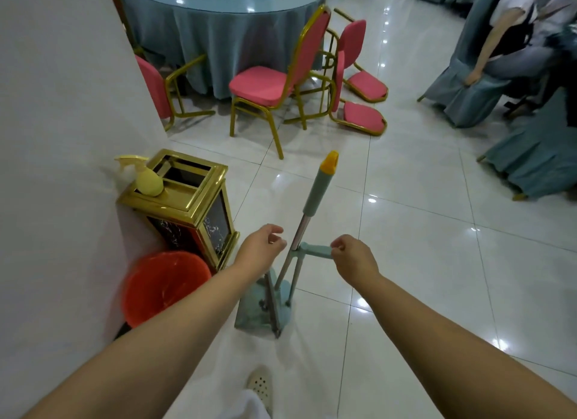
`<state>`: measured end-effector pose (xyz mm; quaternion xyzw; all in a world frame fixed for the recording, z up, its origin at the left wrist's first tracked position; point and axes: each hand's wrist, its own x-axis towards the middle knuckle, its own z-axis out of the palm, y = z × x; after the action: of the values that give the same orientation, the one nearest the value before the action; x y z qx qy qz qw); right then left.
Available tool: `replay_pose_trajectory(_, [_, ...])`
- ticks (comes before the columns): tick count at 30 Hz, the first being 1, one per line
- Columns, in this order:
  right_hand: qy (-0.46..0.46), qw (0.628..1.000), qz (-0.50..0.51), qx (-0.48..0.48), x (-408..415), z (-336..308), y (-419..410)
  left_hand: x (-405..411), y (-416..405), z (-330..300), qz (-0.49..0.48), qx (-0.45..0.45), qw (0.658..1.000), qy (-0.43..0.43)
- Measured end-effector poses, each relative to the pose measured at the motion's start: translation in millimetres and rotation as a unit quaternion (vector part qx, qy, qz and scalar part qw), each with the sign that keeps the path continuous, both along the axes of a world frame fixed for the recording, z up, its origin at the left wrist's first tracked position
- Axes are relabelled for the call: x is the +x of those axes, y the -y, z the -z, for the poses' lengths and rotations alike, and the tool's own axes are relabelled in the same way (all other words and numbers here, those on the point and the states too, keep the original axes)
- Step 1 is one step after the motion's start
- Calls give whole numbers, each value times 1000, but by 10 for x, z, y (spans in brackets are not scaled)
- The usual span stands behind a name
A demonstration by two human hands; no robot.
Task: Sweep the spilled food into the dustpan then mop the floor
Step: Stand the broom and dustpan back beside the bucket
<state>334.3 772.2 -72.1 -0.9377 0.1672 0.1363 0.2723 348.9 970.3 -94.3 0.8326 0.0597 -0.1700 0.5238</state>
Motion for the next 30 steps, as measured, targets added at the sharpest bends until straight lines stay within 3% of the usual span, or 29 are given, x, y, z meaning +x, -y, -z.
replay_pose_trajectory(10, [-106, 987, -122, -14, 613, 361, 259, 295, 483, 169, -32, -22, 999, 13])
replay_pose_trajectory(15, [-176, 949, -259, -37, 797, 550, 345, 256, 711, 264, -103, -30, 994, 5])
replay_pose_trajectory(20, [-180, 911, -369, -49, 832, 679, 430, 154, 940, 350, -189, -55, 980, 14])
replay_pose_trajectory(30, [-226, 887, -402, 18, 599, 595, 105, -337, 865, 289, -318, -99, 942, 50])
